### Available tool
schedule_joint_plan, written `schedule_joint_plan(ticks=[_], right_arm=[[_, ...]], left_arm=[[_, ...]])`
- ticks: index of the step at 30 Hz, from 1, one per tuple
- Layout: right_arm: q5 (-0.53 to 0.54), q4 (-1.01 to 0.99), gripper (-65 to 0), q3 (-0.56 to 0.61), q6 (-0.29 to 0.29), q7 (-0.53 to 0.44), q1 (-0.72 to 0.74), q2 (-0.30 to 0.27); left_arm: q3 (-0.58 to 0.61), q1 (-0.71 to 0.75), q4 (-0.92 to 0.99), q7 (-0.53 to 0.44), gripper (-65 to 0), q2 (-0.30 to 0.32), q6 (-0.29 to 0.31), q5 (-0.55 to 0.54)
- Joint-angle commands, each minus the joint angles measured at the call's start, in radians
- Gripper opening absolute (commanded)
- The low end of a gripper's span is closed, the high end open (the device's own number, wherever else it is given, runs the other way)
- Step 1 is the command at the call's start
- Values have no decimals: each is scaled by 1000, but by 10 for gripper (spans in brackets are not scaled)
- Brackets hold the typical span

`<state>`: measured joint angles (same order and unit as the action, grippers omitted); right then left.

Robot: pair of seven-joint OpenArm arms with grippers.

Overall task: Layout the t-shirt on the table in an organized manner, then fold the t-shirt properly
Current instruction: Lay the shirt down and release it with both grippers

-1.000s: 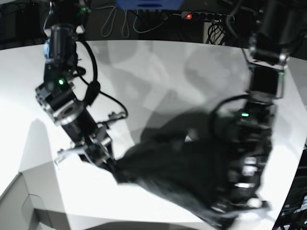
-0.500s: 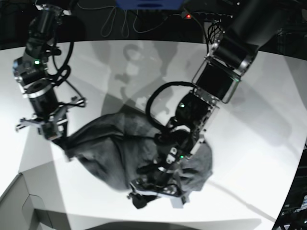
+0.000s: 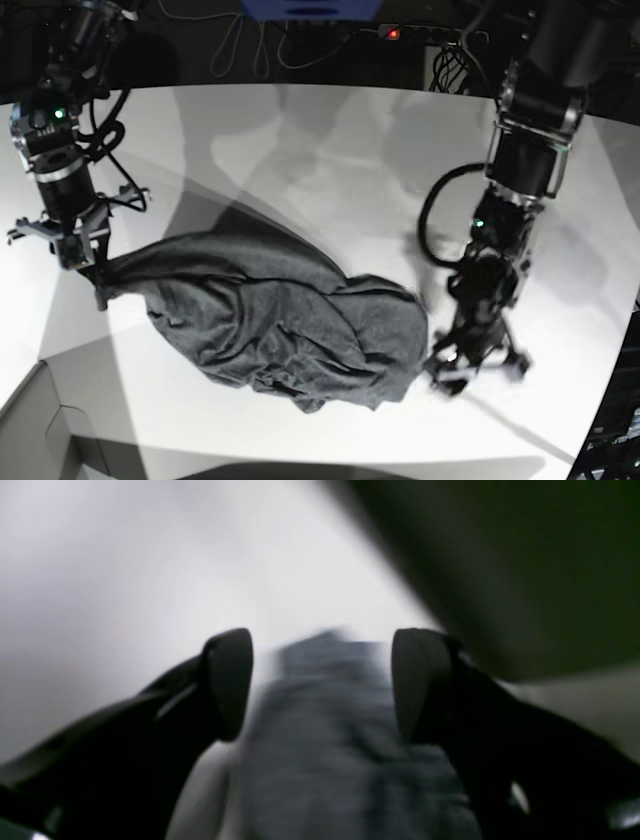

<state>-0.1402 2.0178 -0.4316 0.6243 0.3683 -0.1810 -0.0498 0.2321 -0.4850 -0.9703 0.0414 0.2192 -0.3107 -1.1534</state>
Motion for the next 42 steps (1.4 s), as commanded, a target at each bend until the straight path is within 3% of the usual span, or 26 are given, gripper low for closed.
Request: schedule_joint_plan(ticks=[1, 10, 17, 24, 30, 37, 39, 42], right_arm=[[20, 19, -650, -11, -10, -27, -8, -8], [17, 13, -650, -75, -10, -21, -18, -2], [15, -39, -650, -91, -10, -13, -27, -2], [14, -101, -650, -171, -11, 139, -18, -8], [14, -99, -650, -217, -11, 165, -31, -5], [14, -93, -375, -235, -11, 243, -62, -8], [14, -70, -321, -263, -14, 249, -62, -5], [17, -25, -298, -356, -14, 243, -38, 35]], left_arm=[[-7, -48, 9, -11, -228, -7, 15, -7], [141, -77, 156, -19, -228, -19, 17, -7], [151, -97, 162, -19, -228, -10, 17, -7], [151, -125, 167, -19, -228, 9, 17, -7], [154, -189, 291, -21, -226, -1, 17, -7], [158, -223, 325, -13, -226, -39, 17, -7], [158, -223, 308, -11, -226, -39, 17, -7], [158, -223, 316, -11, -226, -33, 17, -7]])
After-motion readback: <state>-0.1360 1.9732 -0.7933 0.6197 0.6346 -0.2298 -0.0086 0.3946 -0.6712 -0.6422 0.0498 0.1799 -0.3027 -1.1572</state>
